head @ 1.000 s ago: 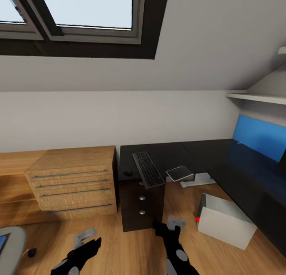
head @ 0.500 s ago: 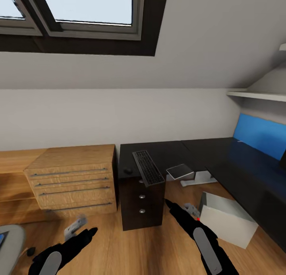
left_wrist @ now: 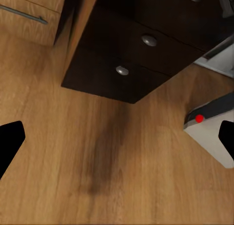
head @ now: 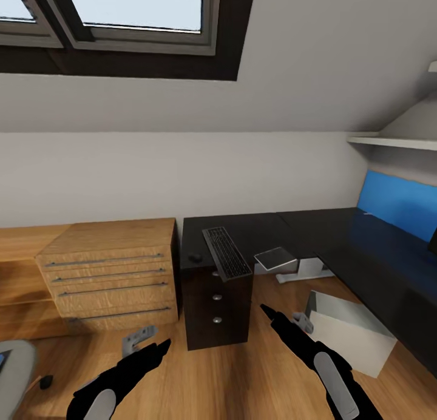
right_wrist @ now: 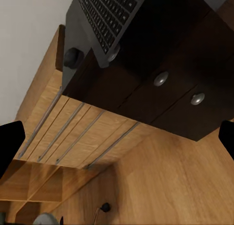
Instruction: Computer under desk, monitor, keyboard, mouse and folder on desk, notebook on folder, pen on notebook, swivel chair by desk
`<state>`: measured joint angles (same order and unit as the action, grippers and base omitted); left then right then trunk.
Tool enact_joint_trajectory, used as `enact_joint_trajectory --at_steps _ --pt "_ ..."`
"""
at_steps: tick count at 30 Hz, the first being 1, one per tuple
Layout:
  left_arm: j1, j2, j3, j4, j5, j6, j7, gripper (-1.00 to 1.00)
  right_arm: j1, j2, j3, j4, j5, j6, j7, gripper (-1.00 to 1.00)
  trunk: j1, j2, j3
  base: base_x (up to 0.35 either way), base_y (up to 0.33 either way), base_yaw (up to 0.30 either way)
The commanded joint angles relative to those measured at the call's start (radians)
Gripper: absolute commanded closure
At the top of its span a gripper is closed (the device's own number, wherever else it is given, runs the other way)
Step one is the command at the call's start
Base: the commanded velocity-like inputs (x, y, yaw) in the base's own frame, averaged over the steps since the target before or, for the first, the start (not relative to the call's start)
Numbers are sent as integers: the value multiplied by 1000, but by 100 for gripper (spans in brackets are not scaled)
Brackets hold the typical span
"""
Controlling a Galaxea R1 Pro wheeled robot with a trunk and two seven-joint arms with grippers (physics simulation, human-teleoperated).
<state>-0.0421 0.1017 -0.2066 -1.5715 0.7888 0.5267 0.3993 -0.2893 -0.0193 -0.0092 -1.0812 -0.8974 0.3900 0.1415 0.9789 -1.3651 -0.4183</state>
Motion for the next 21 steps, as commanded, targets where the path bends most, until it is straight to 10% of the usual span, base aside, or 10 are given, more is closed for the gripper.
enact_joint_trajectory --at_steps 1,21 --pt "-1 4 -3 -4 11 0 10 -100 -1 -1 0 -2 -17 7 2 -100 4 -8 -4 0 0 0" --pt "-1 4 -5 0 10 -2 10 -100 -1 -2 -2 1 -15 -2 5 -100 58 -106 -48 0 0 0"
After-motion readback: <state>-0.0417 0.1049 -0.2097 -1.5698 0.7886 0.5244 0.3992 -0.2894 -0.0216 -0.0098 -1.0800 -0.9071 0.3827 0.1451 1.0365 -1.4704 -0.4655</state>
